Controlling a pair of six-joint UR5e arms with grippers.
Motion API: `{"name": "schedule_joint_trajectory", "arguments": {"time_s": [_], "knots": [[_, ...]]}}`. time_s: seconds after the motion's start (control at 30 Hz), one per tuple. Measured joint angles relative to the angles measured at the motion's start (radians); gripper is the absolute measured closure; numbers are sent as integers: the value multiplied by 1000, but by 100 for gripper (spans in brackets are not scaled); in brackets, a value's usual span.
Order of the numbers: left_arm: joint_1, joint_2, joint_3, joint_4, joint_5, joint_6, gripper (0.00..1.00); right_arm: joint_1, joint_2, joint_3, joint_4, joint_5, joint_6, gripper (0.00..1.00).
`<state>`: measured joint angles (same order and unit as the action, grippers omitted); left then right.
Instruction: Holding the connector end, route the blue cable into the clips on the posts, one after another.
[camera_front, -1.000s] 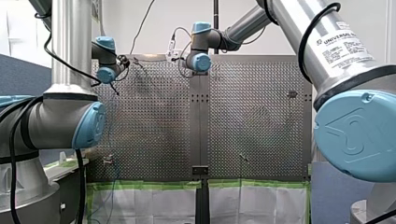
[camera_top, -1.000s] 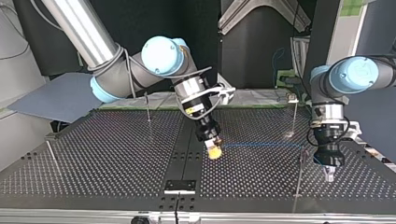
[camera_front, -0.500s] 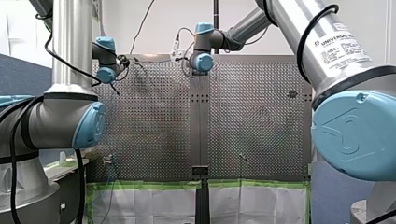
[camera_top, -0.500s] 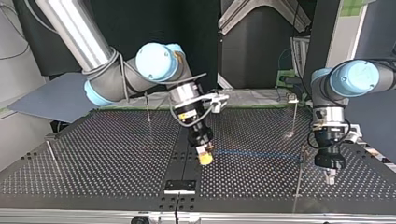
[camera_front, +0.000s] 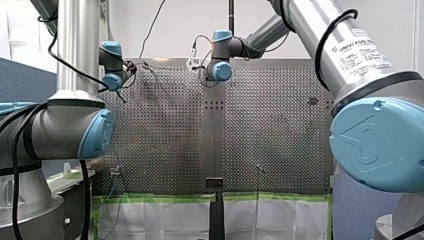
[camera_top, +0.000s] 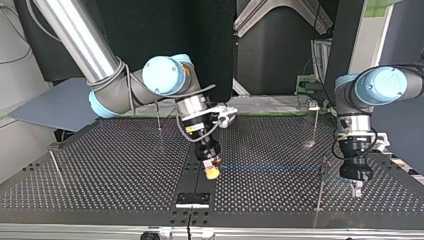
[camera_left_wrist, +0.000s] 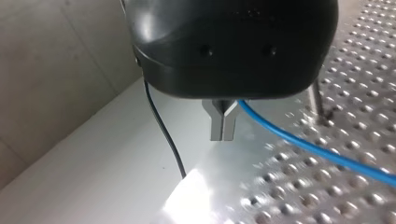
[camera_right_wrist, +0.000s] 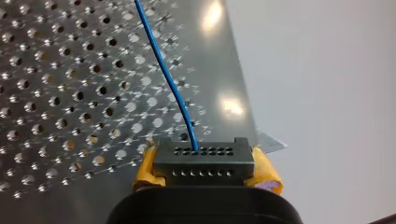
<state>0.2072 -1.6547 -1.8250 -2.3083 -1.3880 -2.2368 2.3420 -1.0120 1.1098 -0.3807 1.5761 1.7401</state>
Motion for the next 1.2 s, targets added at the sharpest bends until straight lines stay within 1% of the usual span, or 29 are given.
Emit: {"name": "schedule_joint_trajectory", "arguments": {"time_s": [0.1, 0.2, 0.3, 0.47, 0.73, 0.77, 0.8, 0.87, 0.9, 0.93, 0.97, 1.0, 1.03, 1.07, 1.1, 1.13, 1.2], "knots": [[2, -11, 0, 6, 3, -1, 100, -1, 18, -13, 2, -3, 1, 100], [3, -16, 0, 19, 15, -9, 100, -2, 39, -32, 6, -6, 1, 100], [5, -17, 1, 27, 24, -18, 100, -2, 53, -48, 8, -8, 7, 100], [5, -19, 5, 35, 31, -30, 100, -2, 59, -67, 10, -18, 14, 100], [-3, -34, 6, 37, 38, -43, 100, -3, 61, -80, 18, -23, 16, 100], [-5, -36, 6, 37, 38, -43, 85, -4, 61, -80, 20, -23, 17, 100], [-7, -36, 6, 37, 38, -43, 85, -4, 61, -81, 21, -24, 17, 100], [-9, -37, 6, 36, 38, -42, 62, -4, 60, -81, 25, -24, 17, 100], [-10, -37, 6, 36, 37, -42, 62, -4, 60, -81, 27, -25, 17, 100], [-9, -37, 6, 35, 35, -42, 42, -4, 60, -81, 29, -25, 17, 100], [-8, -37, 6, 34, 31, -41, 29, -4, 60, -81, 32, -25, 17, 100], [-7, -37, 6, 32, 27, -41, 9, -4, 60, -81, 33, -25, 17, 100], [-6, -37, 6, 32, 25, -41, 9, -4, 60, -81, 35, -25, 17, 100], [-5, -37, 6, 29, 21, -39, 3, -4, 60, -81, 35, -25, 17, 100], [-3, -37, 6, 27, 18, -37, 3, -4, 60, -81, 36, -25, 17, 100], [-2, -36, 6, 24, 14, -35, 0, -4, 60, -81, 36, -25, 17, 100], [1, -31, 6, 11, 1, -24, 0, -4, 61, -81, 37, -25, 17, 100]]}}
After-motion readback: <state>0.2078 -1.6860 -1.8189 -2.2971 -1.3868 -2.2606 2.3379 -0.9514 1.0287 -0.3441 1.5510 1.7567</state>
